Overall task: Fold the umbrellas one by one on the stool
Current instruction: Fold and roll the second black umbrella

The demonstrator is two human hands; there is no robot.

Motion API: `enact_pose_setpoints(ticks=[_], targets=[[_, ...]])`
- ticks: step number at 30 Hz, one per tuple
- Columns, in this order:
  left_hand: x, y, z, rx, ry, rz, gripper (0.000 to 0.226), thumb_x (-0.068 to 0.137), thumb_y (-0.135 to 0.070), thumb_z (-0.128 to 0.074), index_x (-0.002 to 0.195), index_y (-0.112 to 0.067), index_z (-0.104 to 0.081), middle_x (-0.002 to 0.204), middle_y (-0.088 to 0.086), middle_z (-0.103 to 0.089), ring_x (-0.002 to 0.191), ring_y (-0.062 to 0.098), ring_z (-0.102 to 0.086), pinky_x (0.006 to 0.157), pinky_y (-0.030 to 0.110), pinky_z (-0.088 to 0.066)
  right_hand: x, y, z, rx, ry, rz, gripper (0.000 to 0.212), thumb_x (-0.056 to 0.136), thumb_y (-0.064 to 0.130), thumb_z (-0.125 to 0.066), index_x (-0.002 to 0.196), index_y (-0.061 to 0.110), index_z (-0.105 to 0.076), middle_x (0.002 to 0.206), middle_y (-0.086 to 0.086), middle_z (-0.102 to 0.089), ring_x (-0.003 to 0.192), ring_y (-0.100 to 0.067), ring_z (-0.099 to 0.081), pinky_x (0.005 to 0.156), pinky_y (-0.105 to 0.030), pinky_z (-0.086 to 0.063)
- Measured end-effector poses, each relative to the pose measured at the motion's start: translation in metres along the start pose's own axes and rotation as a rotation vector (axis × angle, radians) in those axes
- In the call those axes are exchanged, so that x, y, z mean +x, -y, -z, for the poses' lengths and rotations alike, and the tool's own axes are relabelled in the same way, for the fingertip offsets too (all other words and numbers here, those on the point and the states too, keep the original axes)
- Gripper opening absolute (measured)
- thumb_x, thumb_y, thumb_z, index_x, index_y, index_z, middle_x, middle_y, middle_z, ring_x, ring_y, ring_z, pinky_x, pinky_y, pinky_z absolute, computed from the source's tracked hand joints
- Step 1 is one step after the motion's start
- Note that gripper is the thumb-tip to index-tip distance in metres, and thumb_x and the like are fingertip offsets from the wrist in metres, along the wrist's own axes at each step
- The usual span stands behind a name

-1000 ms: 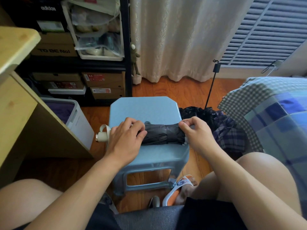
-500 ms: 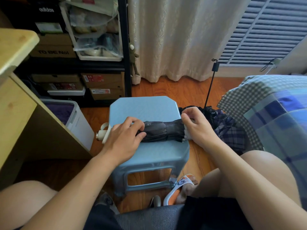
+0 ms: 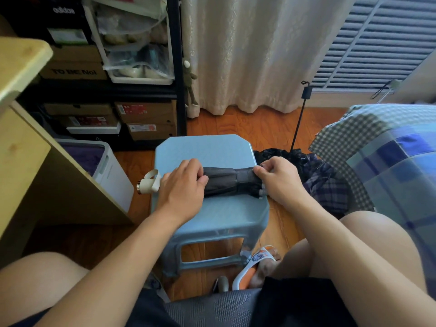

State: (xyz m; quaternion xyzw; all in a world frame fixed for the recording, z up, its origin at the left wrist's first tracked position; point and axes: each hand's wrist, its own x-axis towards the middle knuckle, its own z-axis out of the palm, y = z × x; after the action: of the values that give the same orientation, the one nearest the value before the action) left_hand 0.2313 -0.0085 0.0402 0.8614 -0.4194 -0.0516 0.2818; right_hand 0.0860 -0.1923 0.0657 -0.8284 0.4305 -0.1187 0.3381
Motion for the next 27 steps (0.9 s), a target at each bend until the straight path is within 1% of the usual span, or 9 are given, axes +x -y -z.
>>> enact_pose_setpoints(ticks=[4, 6, 9, 11, 15, 18, 21, 24, 27], targets=[[0.006, 0.015, 0.011, -0.052, 0.159, -0.038, 0.032, 0.104, -0.043, -0.044, 0.136, -0.036, -0.045, 0.132, -0.003, -0.055, 0.112, 0.028, -0.058, 0.097, 0.046, -0.045, 0.018, 0.005, -0.002, 0.223, 0.009, -0.19, 0.017, 0.094, 0.024, -0.071, 0.09, 0.015, -0.057, 0.093, -0.003, -0.064, 0.083, -0.017, -0.059, 0.074, -0.035, -0.051], [0.002, 0.026, 0.018, 0.218, 0.229, -0.157, 0.058, 0.099, -0.062, -0.043, 0.153, -0.044, -0.03, 0.135, -0.005, -0.053, 0.121, 0.024, -0.056, 0.101, 0.045, -0.043, 0.025, 0.005, -0.005, 0.227, 0.06, -0.215, 0.018, 0.096, 0.026, -0.067, 0.108, 0.015, -0.059, 0.101, -0.002, -0.065, 0.093, -0.019, -0.063, 0.083, -0.038, -0.055], [-0.003, 0.033, 0.021, 0.519, 0.25, -0.159, 0.077, 0.097, -0.06, -0.05, 0.16, -0.041, -0.011, 0.132, -0.004, -0.056, 0.124, 0.022, -0.052, 0.099, 0.04, -0.039, 0.031, 0.009, -0.004, 0.123, 0.107, -0.188, 0.023, 0.103, 0.03, -0.05, 0.108, 0.012, -0.063, 0.094, -0.003, -0.066, 0.094, -0.026, -0.066, 0.074, -0.035, -0.052], [-0.004, 0.031, 0.024, 0.466, 0.259, -0.064, 0.07, 0.099, -0.052, -0.054, 0.158, -0.036, -0.021, 0.135, -0.002, -0.059, 0.126, 0.024, -0.054, 0.096, 0.042, -0.043, 0.028, 0.014, 0.005, 0.233, 0.058, -0.188, 0.028, 0.107, 0.033, -0.044, 0.109, 0.009, -0.059, 0.093, -0.002, -0.06, 0.084, -0.021, -0.059, 0.067, -0.031, -0.043], [-0.011, 0.014, 0.033, 0.04, 0.252, 0.208, 0.038, 0.099, -0.045, -0.062, 0.134, -0.034, -0.054, 0.109, 0.0, -0.07, 0.103, 0.027, -0.064, 0.077, 0.034, -0.047, 0.009, 0.014, 0.032, 0.355, -0.06, -0.186, 0.031, 0.107, 0.042, -0.043, 0.123, 0.017, -0.054, 0.104, 0.003, -0.061, 0.085, -0.012, -0.058, 0.065, -0.032, -0.048], [-0.009, -0.019, 0.035, -0.565, 0.188, 0.383, 0.018, 0.103, -0.028, -0.061, 0.114, -0.015, -0.064, 0.084, 0.0, -0.067, 0.07, 0.016, -0.059, 0.065, 0.029, -0.046, -0.014, 0.027, 0.032, 0.374, 0.161, -0.123, 0.036, 0.105, 0.048, -0.044, 0.12, 0.018, -0.059, 0.112, 0.0, -0.068, 0.099, -0.016, -0.065, 0.094, -0.045, -0.056], [0.011, -0.072, 0.051, -1.129, 0.152, 0.499, 0.011, 0.106, -0.018, -0.055, 0.106, -0.009, -0.062, 0.084, 0.009, -0.065, 0.063, 0.017, -0.061, 0.061, 0.03, -0.052, -0.041, 0.059, 0.03, 0.462, 0.43, 0.003, 0.039, 0.105, 0.053, -0.045, 0.126, 0.025, -0.062, 0.121, 0.005, -0.07, 0.112, -0.013, -0.066, 0.105, -0.04, -0.051], [0.05, -0.114, 0.08, -1.434, 0.083, 0.53, 0.016, 0.107, -0.019, -0.052, 0.104, -0.005, -0.059, 0.087, 0.009, -0.063, 0.071, 0.022, -0.062, 0.075, 0.042, -0.058, -0.053, 0.097, 0.043, 0.749, 0.558, 0.035, 0.036, 0.105, 0.048, -0.051, 0.13, 0.025, -0.063, 0.119, -0.006, -0.074, 0.104, -0.027, -0.073, 0.093, -0.04, -0.059], [0.083, -0.136, 0.116, -1.39, -0.04, 0.498, 0.023, 0.105, -0.026, -0.057, 0.111, -0.003, -0.056, 0.09, 0.007, -0.064, 0.074, 0.024, -0.06, 0.074, 0.042, -0.055, -0.051, 0.135, 0.075, 0.737, 0.514, 0.053, 0.034, 0.105, 0.037, -0.056, 0.116, 0.007, -0.066, 0.092, -0.012, -0.069, 0.065, -0.023, -0.065, 0.059, -0.032, -0.053]])
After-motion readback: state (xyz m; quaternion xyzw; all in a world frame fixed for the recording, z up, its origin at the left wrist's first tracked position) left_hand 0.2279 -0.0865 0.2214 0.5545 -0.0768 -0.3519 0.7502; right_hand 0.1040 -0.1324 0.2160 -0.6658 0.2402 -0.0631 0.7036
